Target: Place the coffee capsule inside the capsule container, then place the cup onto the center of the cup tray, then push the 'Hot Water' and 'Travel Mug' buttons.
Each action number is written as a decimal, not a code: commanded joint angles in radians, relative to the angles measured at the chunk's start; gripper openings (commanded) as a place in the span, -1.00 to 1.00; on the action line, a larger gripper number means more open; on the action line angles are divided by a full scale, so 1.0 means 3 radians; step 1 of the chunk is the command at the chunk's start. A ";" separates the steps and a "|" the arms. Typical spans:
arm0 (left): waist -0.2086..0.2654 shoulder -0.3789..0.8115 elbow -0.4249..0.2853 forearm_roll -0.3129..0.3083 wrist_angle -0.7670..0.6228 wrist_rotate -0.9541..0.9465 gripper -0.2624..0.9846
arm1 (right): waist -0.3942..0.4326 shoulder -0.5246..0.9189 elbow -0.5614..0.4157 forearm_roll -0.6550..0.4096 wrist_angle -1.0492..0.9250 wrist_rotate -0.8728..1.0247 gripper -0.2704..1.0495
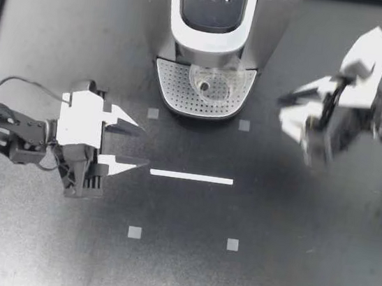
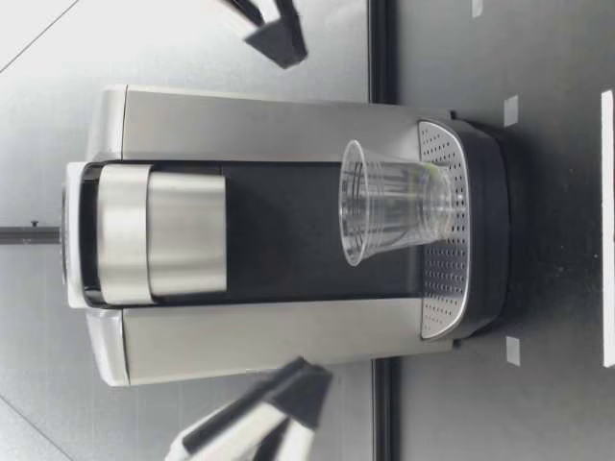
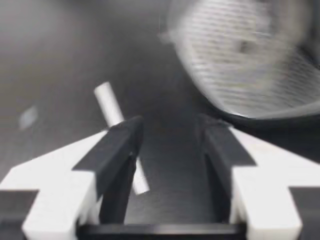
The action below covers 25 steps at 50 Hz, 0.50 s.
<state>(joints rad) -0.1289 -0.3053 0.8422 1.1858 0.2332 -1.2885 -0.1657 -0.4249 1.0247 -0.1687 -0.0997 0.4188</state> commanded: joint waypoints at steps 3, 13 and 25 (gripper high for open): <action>0.0000 -0.0082 -0.0148 0.0010 -0.0087 -0.0031 0.11 | 0.0240 -0.0041 -0.0112 -0.0061 -0.0107 -0.0087 0.19; 0.0000 -0.0210 -0.0225 0.0015 -0.0337 0.0026 0.11 | 0.0424 -0.0097 -0.0261 -0.0061 -0.0189 -0.0112 0.19; 0.0000 -0.0496 -0.0230 0.0026 -0.0455 0.0046 0.11 | 0.0568 -0.0194 -0.0445 -0.0077 -0.0353 -0.0123 0.07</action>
<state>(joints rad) -0.1289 -0.4096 0.8007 1.1873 0.1089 -1.2763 -0.0123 -0.4633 0.9296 -0.1887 -0.1856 0.3850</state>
